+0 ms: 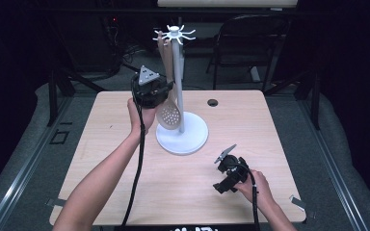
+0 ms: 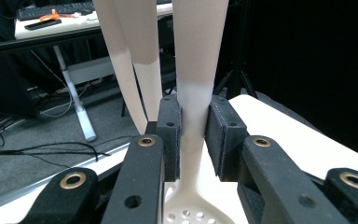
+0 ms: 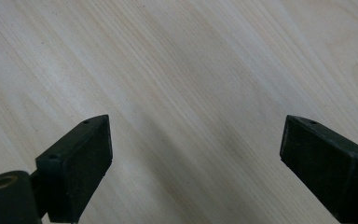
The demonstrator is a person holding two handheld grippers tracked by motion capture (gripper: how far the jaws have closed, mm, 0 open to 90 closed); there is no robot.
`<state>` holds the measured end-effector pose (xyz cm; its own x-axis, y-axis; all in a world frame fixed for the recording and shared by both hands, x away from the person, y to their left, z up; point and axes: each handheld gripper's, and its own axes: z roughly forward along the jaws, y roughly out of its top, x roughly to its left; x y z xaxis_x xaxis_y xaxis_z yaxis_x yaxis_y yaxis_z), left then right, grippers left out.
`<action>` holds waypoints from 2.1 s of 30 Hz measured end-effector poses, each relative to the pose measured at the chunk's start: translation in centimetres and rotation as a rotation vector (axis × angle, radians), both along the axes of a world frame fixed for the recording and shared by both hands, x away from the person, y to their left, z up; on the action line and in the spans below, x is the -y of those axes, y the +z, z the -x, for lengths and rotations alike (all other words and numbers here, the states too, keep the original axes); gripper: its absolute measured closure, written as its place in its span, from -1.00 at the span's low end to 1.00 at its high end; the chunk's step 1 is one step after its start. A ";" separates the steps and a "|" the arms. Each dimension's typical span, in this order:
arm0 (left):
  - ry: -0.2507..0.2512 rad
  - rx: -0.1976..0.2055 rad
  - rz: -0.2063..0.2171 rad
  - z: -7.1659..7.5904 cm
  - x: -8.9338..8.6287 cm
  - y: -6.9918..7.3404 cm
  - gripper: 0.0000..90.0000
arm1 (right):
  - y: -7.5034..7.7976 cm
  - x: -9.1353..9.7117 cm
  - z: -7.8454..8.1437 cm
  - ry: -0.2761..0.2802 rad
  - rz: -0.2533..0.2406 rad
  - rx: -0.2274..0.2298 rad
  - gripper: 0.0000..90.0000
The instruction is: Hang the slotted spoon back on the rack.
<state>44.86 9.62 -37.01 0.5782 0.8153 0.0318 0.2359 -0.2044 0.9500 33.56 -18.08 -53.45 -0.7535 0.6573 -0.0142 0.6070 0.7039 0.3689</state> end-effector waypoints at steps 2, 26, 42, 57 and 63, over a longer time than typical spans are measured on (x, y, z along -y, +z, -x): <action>0.009 0.007 0.004 0.0 0.1 -0.1 0.69 | 0.0 0.0 0.0 0.004 0.006 -0.001 -0.80; 0.034 -0.016 -0.006 1.7 -1.3 0.8 0.00 | 0.2 0.0 0.1 0.014 -0.011 0.004 -0.83; 0.043 -0.079 -0.054 5.1 -5.8 -1.4 -0.66 | 0.5 0.0 0.1 -0.006 -0.015 0.025 -0.95; 0.041 -0.146 -0.088 9.8 -9.5 -4.4 -0.79 | 0.7 -0.2 0.3 -0.003 0.006 0.043 -0.97; 0.056 -0.160 -0.085 11.6 -10.4 -6.0 -0.79 | 0.8 -0.1 0.4 -0.004 0.033 0.044 -0.97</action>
<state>33.29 20.03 -42.99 0.5350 0.8448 0.0135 0.3955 -0.2645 0.8795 33.21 -17.93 -52.66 -0.7490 0.6589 -0.0688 0.5938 0.7138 0.3714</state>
